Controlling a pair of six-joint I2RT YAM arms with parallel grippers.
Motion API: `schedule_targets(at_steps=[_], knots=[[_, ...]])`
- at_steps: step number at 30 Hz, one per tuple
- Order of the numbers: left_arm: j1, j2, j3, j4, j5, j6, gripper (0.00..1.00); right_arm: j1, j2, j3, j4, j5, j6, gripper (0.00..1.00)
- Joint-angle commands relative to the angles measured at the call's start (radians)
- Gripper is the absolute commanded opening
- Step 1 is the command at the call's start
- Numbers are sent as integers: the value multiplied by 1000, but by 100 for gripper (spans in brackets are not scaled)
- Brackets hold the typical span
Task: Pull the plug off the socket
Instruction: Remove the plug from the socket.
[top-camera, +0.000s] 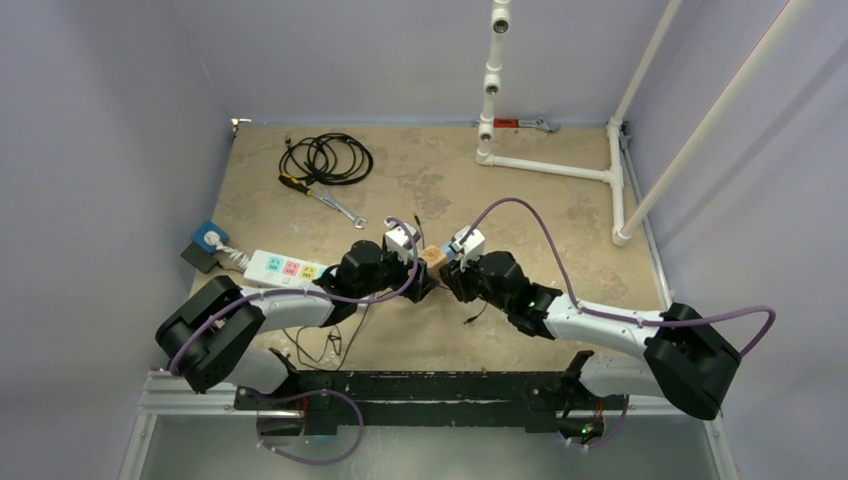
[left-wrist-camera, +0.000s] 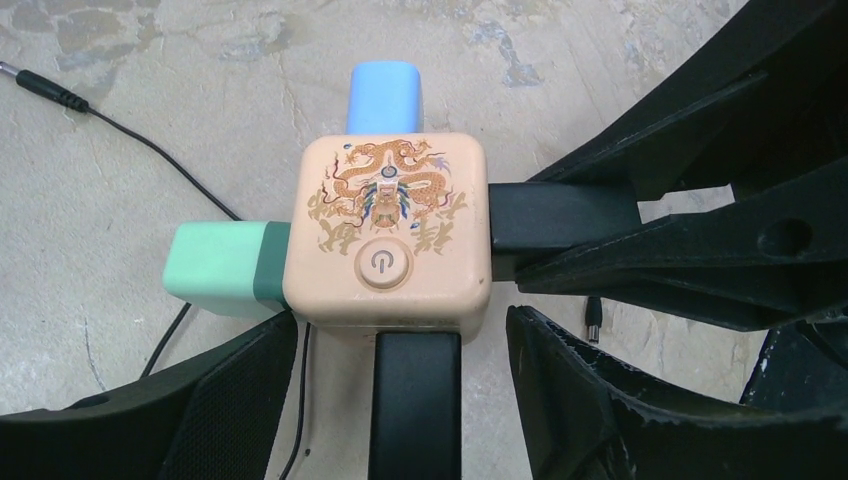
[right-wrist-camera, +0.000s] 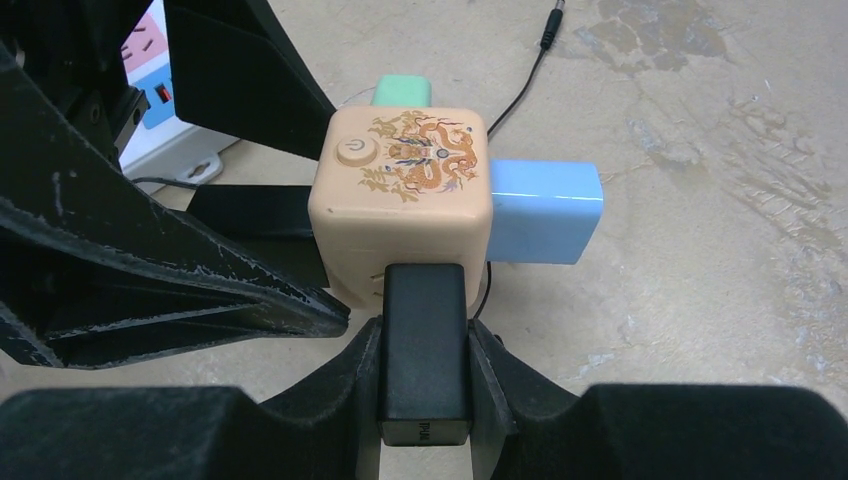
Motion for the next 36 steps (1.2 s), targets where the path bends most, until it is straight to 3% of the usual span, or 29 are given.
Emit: schedule_targets(at_steps=[1,4,14,21,36], knots=[[0,7,40,69,-2,-30,74,40,3,35,104,-20,-16,0],[16,10,39,71,14,-36,69,49,3,35,106,-11,-19,0],[53,26,27,132,143,-64,38,55,4,38,107,-8,-18,0],[53,54,40,116,119,-54,0,60,11,45,97,13,-13,0],[52,14,42,16,-32,47,0,59,9,36,95,54,30,0]])
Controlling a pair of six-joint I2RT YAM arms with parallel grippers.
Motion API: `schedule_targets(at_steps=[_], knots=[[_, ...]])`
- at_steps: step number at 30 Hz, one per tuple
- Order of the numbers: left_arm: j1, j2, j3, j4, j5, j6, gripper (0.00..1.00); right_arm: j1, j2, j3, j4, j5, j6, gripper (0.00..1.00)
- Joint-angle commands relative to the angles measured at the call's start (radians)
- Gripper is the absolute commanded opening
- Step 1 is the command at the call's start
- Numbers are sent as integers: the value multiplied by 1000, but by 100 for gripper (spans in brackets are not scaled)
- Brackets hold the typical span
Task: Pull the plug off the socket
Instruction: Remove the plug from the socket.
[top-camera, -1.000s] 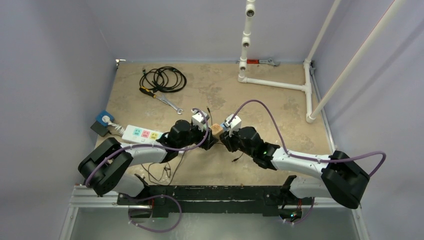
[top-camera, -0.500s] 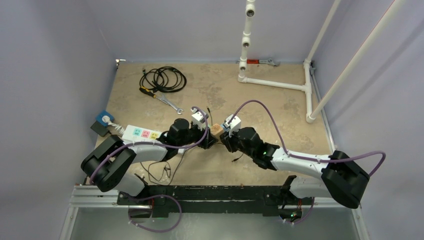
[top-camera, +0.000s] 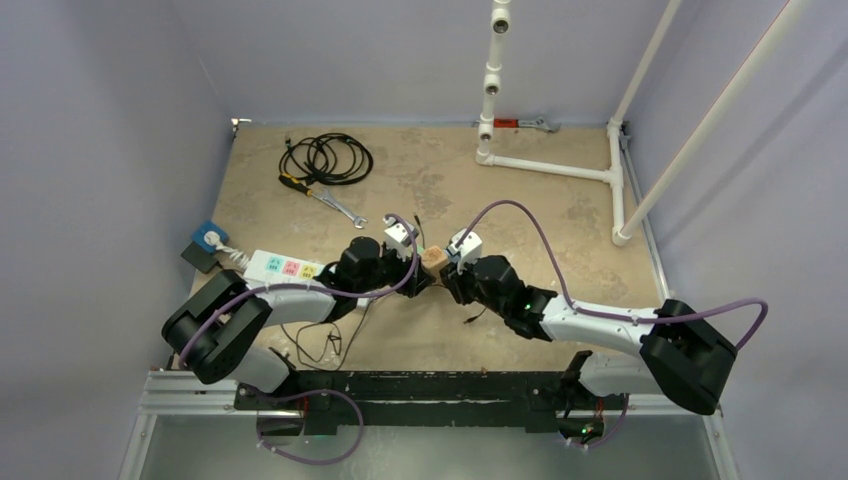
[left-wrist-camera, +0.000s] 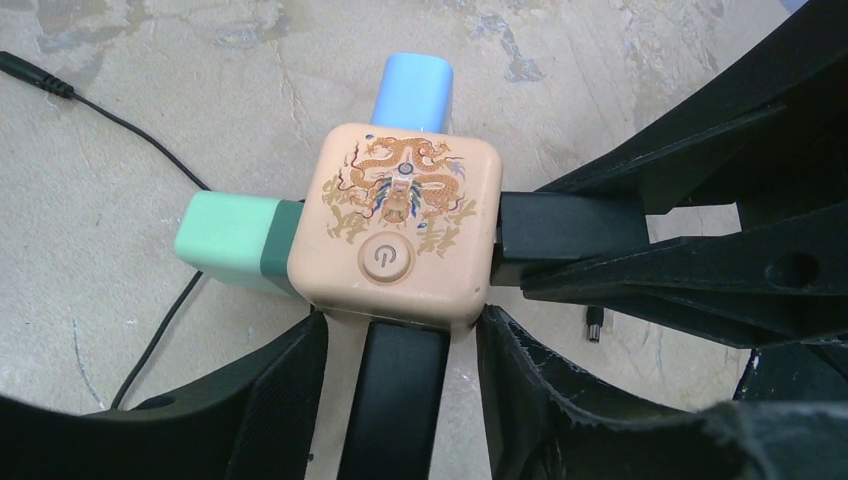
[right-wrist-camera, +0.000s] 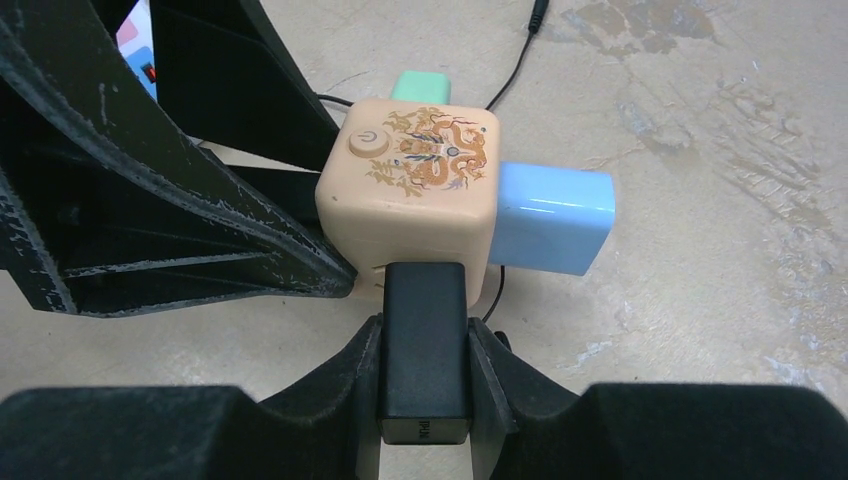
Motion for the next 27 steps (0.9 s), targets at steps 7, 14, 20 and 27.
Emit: schedule_targets(at_steps=[7,14,20,27], knots=[[6,-41,35,-14,-109,82,0,9,19,58,79,-96,11,0],[6,-31,23,34,-58,43,0,10,36,80,53,-18,5,0],[6,-10,16,81,-10,-3,0,14,80,122,19,51,45,0],[7,17,24,92,-3,-27,0,36,123,158,-8,129,80,0]])
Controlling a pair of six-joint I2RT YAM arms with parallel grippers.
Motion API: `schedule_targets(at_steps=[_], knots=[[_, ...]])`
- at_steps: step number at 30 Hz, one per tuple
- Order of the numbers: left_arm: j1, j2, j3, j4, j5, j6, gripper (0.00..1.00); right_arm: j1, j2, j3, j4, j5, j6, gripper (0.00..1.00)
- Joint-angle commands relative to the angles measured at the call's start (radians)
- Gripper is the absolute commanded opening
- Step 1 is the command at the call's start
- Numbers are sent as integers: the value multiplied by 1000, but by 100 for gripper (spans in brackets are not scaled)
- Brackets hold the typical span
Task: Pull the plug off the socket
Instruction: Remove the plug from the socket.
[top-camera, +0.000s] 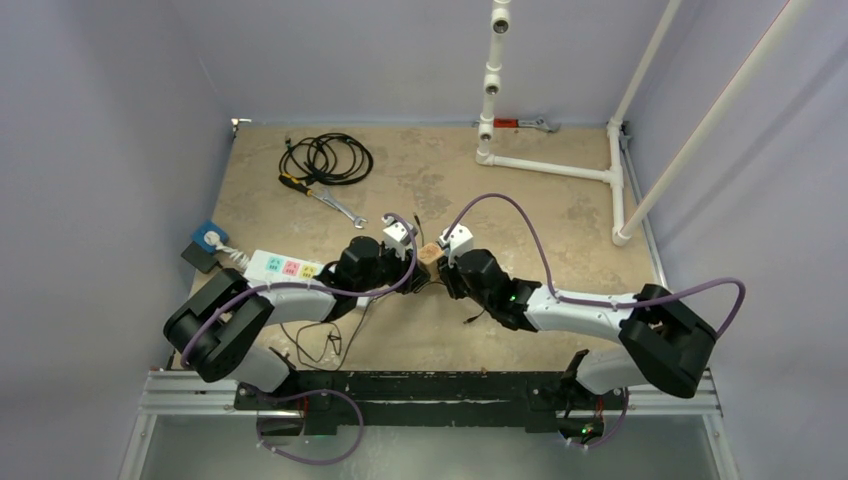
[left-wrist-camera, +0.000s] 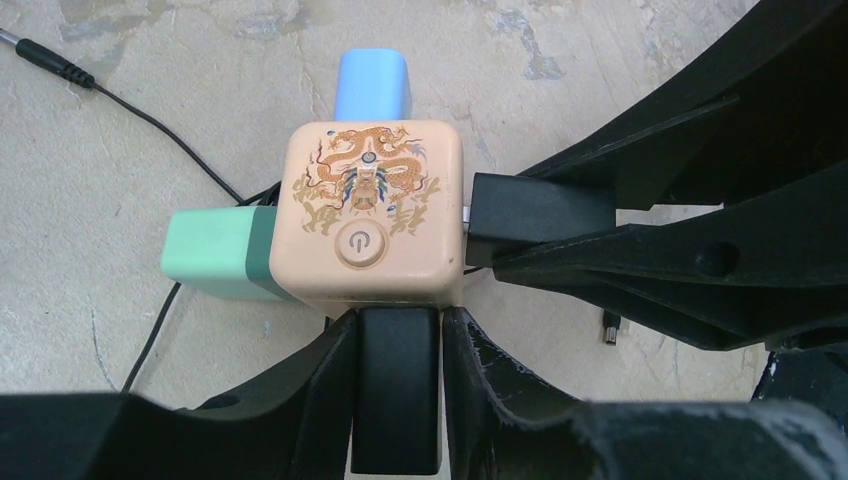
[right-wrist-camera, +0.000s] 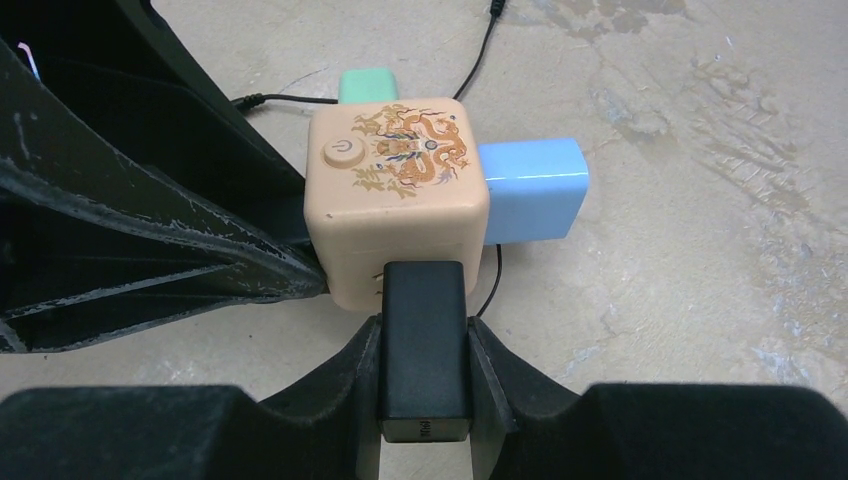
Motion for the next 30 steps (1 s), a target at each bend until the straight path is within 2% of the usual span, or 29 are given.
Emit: schedule_targets(at_steps=[1,7,15,24,30], knots=[[4,14,24,96,7,-24,0,26,13,69,37,34,44,0],[4,6,29,64,-30,-8,0,26,7,65,36,5,54,0],[2,-1,62,-65,-193,53,0,22,17,59,42,-110,18,0],[3,0,79,-116,-271,78,0,-66,-2,34,62,-287,14,0],[3,6,83,-116,-263,76,0,-103,-32,9,76,-313,20,0]])
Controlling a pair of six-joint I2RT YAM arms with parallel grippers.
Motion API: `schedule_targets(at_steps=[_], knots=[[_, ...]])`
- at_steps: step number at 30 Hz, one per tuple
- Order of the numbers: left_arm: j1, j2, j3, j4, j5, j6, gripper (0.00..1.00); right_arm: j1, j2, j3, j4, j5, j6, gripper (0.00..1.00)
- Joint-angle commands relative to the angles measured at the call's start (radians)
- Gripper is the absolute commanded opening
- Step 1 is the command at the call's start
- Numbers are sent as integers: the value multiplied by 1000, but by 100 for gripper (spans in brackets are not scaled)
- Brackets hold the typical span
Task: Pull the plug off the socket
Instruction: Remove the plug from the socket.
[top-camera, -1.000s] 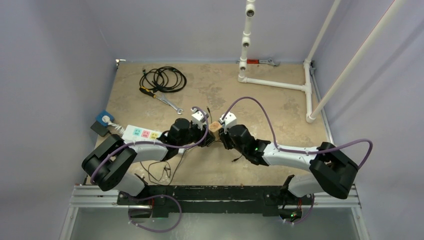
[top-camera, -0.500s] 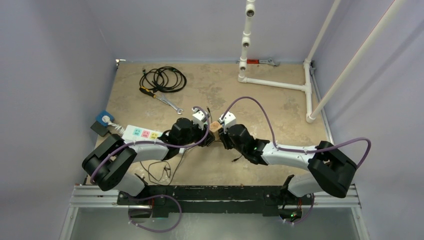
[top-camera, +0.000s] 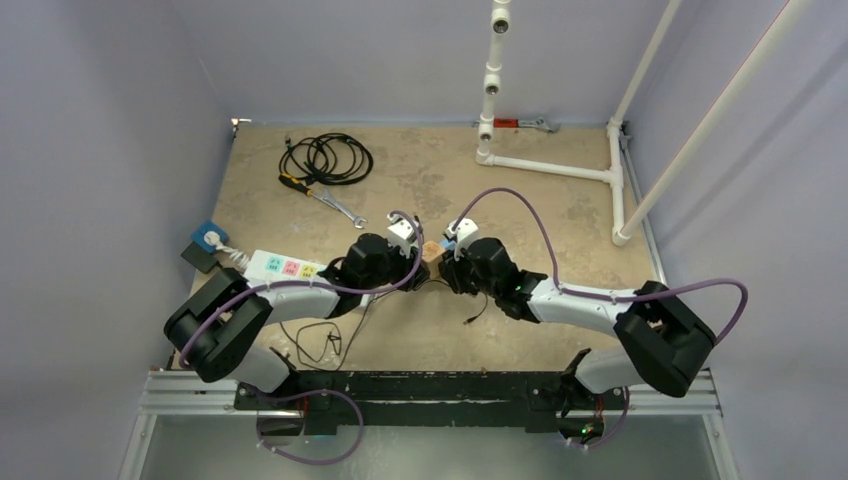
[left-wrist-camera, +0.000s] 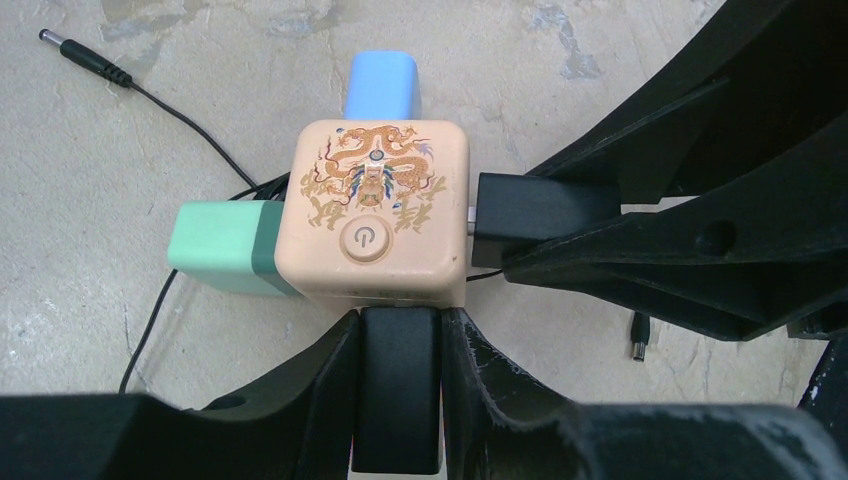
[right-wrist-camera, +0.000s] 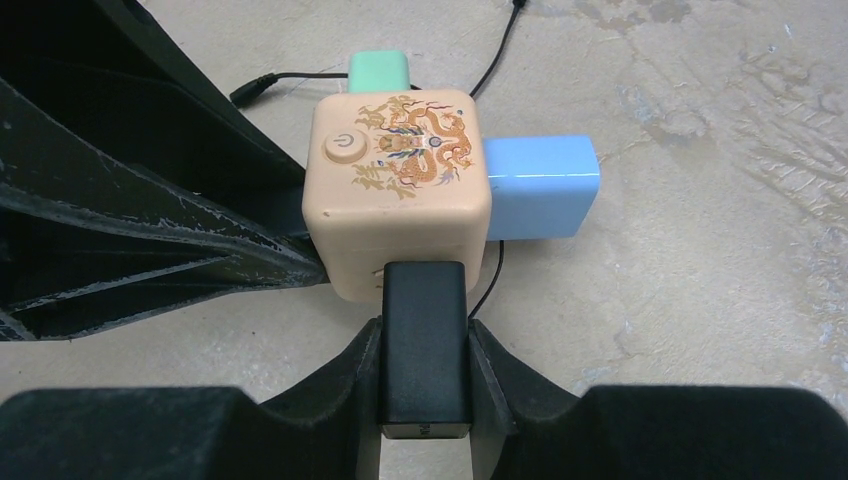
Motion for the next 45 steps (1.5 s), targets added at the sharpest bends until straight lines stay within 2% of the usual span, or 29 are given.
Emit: schedule_targets(at_steps=[1,6,10,11,14,18,24,37,45], knots=[[19,3,27,-11,-150,42,0,4,-55,3,71,-123,20,0],[20,0,28,17,-49,34,0,5,-50,9,59,-58,2,0],[20,-26,13,47,14,27,36,5,-67,-3,70,-66,-1,0],[21,-33,8,49,17,27,42,5,-72,-6,72,-72,-2,0],[28,-60,-3,58,21,28,57,7,-79,-12,80,-93,-9,0],[43,-104,-30,88,42,19,68,8,-71,-8,81,-100,-13,0],[60,-143,-61,122,53,10,77,10,-77,-13,89,-130,-17,0],[92,-40,-55,210,209,-54,80,11,-109,-29,115,-156,-10,0],[92,2,-42,209,216,-54,80,10,-112,-32,117,-169,10,0]])
